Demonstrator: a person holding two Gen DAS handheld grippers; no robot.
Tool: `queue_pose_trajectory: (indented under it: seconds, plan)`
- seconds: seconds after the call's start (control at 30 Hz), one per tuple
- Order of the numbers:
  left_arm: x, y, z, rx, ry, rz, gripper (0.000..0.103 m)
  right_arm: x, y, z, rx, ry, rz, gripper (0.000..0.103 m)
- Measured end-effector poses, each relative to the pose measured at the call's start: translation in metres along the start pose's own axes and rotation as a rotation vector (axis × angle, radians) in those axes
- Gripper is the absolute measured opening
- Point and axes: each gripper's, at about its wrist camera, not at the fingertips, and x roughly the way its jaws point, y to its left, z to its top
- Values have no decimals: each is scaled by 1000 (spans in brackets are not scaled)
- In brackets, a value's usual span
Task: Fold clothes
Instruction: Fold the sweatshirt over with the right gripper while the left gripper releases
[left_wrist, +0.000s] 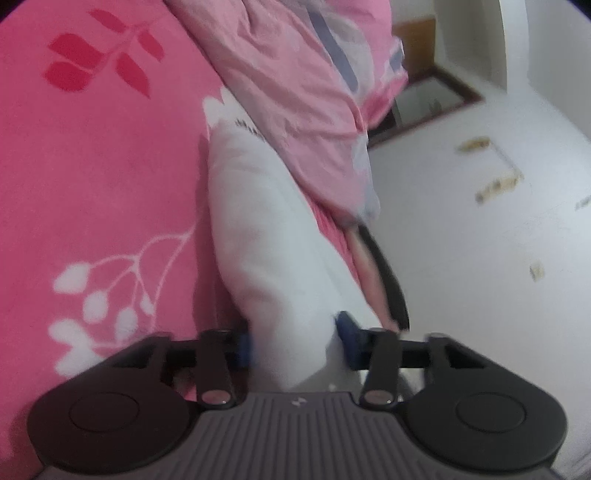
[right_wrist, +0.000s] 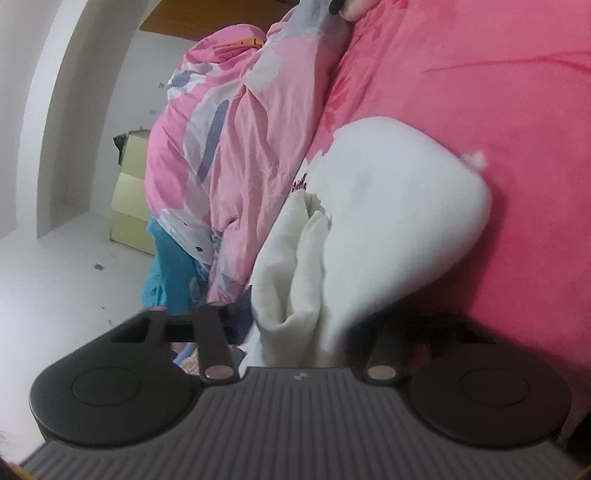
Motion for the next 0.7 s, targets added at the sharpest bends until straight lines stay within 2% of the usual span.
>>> queue_pose_trajectory:
  seconds: [0.1, 0.2, 0.4, 0.57, 0.67, 0.7]
  plan:
    - [-10, 4, -2, -26, -68, -3, 28, 6, 7, -2, -27, 27, 11, 23]
    - [-25, 3, 0, -15, -103, 25, 27, 8, 19, -9, -84, 63, 24, 20]
    - [-78, 10, 5, 7, -131, 82, 26, 20, 38, -36, -126, 150, 65, 18]
    - [-130, 16, 7, 40, -152, 129, 26, 27, 54, -74, -140, 267, 117, 18]
    - [-160, 19, 8, 60, -161, 158, 30, 24, 56, -96, -159, 318, 138, 18]
    - [-161, 22, 7, 65, -142, 172, 32, 22, 55, -100, -167, 326, 130, 20]
